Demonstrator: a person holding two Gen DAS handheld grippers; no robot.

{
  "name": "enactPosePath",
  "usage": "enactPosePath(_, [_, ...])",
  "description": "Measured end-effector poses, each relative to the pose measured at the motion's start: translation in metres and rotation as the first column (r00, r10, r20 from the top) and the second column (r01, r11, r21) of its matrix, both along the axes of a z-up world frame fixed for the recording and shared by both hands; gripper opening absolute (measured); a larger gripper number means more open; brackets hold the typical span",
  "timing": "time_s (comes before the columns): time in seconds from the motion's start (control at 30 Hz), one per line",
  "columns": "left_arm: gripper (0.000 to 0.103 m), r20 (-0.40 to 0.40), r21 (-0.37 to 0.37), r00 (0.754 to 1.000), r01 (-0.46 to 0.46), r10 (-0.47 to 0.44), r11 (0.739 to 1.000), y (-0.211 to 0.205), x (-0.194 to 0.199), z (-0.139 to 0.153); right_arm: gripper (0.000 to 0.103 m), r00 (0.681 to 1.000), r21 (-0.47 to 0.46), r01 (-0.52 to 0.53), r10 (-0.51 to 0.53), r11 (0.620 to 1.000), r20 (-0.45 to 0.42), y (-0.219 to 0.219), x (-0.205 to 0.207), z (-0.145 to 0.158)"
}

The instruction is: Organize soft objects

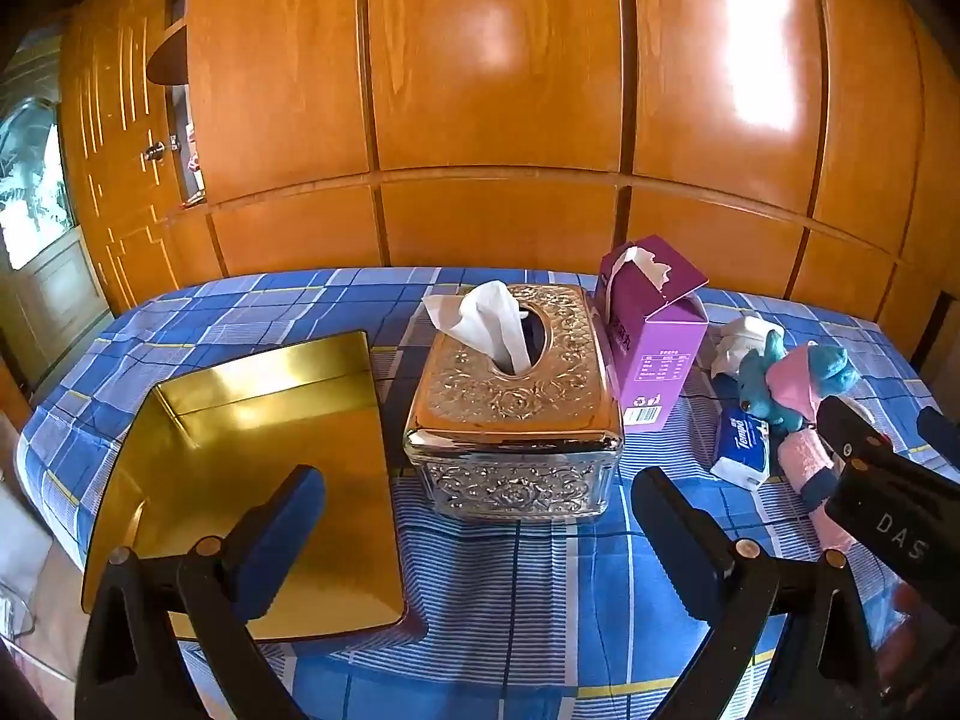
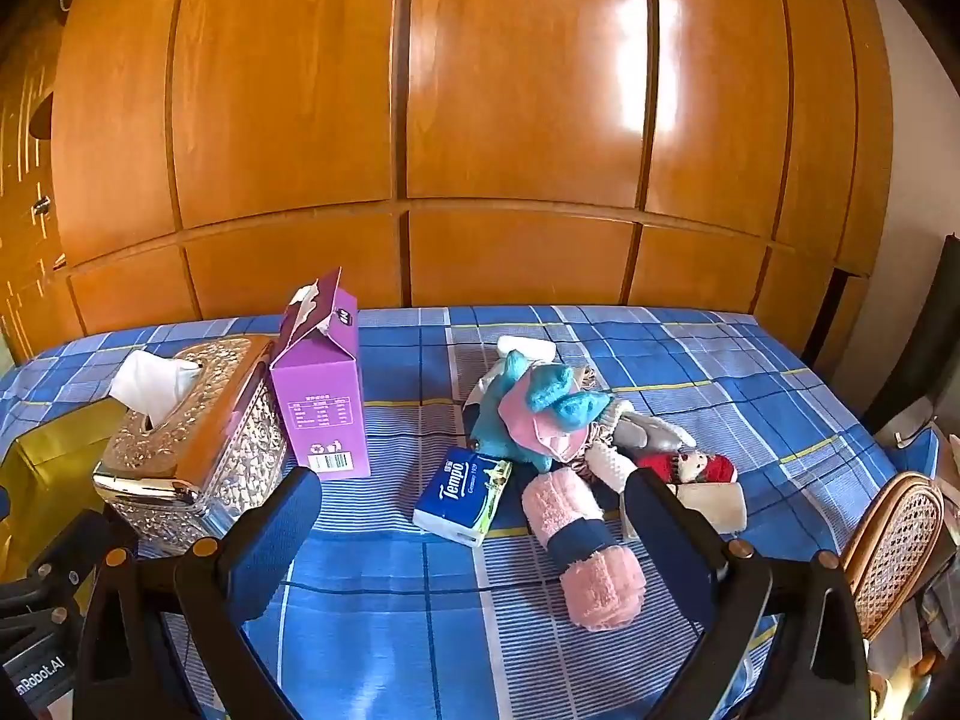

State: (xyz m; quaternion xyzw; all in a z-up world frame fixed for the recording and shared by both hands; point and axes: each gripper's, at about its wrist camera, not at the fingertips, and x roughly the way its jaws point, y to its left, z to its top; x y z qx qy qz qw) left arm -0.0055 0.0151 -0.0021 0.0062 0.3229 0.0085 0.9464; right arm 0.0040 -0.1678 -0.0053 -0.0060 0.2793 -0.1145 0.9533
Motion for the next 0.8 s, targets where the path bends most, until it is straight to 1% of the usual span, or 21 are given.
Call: enactPosePath(0.8, [0.102, 0.003, -0.009, 1.000, 0.005, -0.005, 1.000, -0.0011, -0.0034, 0.0030, 0.103, 1.000, -0.010, -0.003, 0.003, 1.000, -0.004, 0.0013, -0.0010, 0.0022])
